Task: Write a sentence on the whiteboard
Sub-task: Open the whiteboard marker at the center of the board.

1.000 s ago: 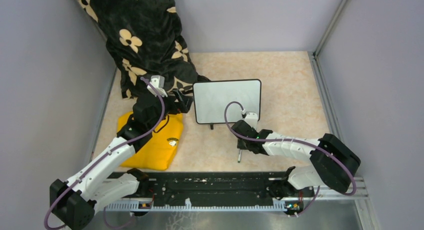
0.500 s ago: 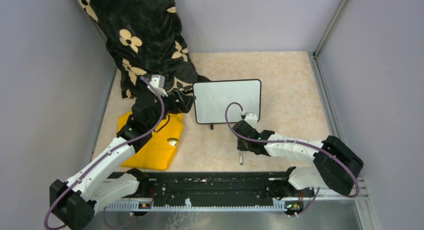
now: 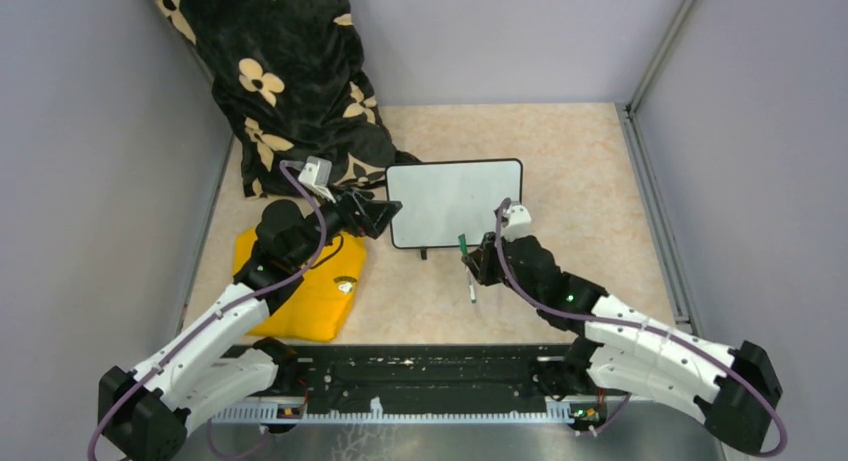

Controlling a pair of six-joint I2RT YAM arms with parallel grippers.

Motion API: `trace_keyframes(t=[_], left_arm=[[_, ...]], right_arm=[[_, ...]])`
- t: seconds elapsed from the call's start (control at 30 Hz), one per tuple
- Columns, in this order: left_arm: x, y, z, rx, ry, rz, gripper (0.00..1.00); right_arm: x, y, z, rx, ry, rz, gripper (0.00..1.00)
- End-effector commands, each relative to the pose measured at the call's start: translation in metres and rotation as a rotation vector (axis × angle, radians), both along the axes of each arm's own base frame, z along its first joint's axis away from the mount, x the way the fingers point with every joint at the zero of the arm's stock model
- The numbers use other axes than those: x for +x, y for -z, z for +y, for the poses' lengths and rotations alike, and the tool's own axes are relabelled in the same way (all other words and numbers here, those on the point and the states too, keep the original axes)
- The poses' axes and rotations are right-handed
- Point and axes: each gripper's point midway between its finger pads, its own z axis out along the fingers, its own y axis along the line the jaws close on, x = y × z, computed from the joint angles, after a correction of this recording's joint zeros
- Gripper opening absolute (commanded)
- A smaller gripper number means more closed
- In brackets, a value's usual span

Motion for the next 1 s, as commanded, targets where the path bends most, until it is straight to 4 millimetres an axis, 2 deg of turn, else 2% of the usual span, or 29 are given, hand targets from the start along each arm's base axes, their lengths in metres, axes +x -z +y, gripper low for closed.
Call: trace_keyframes(t=[0.0, 0.23, 0.4, 0.7, 0.97], left_arm=[[-0.027, -0.024, -0.024, -0.047, 0.21, -0.114, 0.99], [-0.042, -0.028, -0.037, -0.08, 0.329, -0.112, 0.99], [-0.064, -0.032, -0.049, -0.099, 0.48, -0.146, 0.99], [-0.075, -0.017, -0.066, -0.1, 0.636, -0.06, 0.98], [-0.088, -0.01, -0.077, -0.118, 0.769, 0.0, 0.92]], right_arm=[[-0.002, -0.06, 0.019, 0.165, -0.11, -0.215, 0.0], [-0.015, -0.078, 0.029, 0.23, -0.191, -0.33, 0.0], [-0.019, -0.085, 0.035, 0.251, -0.215, -0.358, 0.0], [-0.022, -0.108, 0.046, 0.342, -0.232, -0.416, 0.0], [-0.027, -0.132, 0.068, 0.392, -0.314, -0.442, 0.0]])
